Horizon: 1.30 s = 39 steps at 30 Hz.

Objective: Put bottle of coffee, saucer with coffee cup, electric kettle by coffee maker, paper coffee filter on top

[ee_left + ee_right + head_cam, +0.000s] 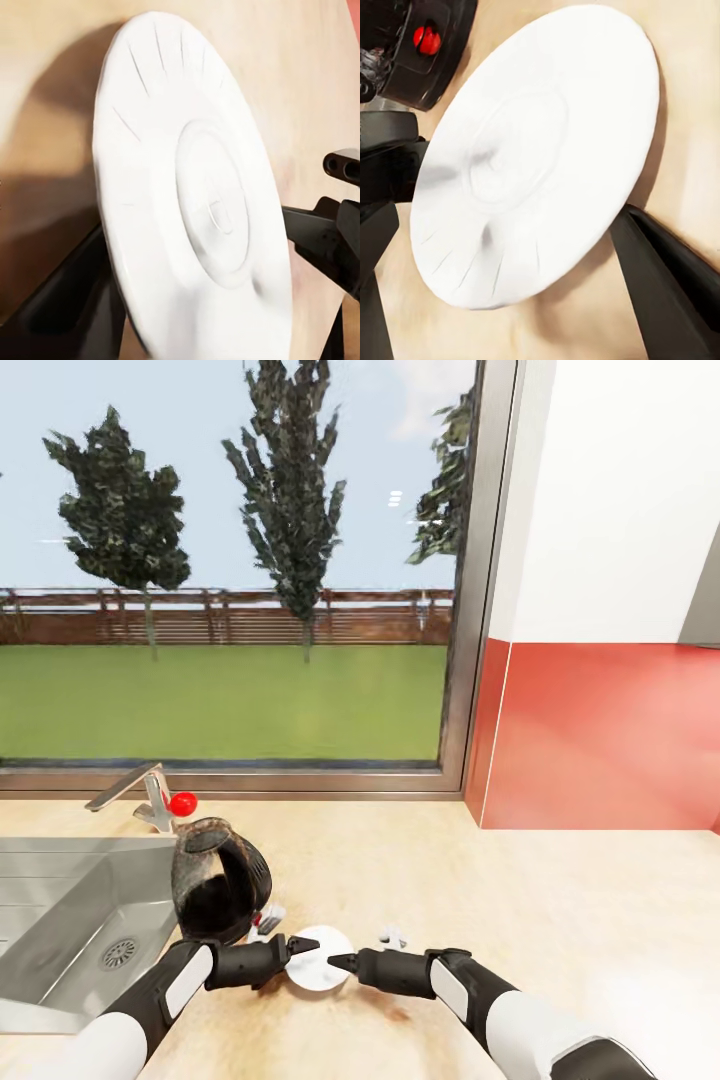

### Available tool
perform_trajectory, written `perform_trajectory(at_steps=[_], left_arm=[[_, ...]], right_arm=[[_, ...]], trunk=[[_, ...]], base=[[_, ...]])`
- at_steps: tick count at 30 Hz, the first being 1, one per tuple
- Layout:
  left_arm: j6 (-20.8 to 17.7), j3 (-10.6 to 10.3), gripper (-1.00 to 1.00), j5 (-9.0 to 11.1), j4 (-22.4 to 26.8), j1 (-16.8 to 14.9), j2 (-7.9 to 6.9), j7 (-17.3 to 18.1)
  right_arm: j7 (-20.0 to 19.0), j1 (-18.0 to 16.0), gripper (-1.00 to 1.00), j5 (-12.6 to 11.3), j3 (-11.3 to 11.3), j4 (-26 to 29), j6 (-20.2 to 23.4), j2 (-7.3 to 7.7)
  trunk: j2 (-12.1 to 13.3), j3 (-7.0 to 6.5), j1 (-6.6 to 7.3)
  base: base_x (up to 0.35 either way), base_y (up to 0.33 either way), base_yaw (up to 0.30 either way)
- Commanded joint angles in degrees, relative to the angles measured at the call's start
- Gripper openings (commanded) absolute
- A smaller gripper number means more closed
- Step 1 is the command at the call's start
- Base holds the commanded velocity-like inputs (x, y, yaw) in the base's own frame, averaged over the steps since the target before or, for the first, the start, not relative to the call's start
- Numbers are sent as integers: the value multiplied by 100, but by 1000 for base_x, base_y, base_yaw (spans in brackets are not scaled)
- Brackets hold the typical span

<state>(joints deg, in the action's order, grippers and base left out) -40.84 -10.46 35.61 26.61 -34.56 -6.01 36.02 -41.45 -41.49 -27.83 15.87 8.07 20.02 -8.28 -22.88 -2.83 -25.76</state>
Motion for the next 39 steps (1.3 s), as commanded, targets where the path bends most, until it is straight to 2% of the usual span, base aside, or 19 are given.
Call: perform_trajectory(at_steps=[1,9,14,15,33,39], left_arm=[[-23,-35,100,-1,-2,0,-6,-3],[-29,-35,100,-1,2,2,-6,2],[-29,-35,100,-1,-3,2,48,-1],[-27,-35,100,-3,-4,2,52,-3],[-29,-27,100,-8,30,2,49,-7],[-37,-4,100,3,54,2,-18,16]], right_arm=[[5,-3,100,-47,38,2,37,2],[5,-3,100,-47,30,19,37,-2],[5,-3,100,-47,30,19,37,-2],[5,-3,-100,-47,30,19,37,-2],[5,-3,-100,-47,30,19,37,2],[5,-5,-100,-47,22,19,-30,4]], trunk=[[-3,3,-3],[-3,3,-3],[-3,3,-3],[-3,3,-3],[-3,3,-3],[-3,3,-3]], base=[[0,0,0],[0,0,0],[0,0,0],[0,0,0],[0,0,0],[0,0,0]])
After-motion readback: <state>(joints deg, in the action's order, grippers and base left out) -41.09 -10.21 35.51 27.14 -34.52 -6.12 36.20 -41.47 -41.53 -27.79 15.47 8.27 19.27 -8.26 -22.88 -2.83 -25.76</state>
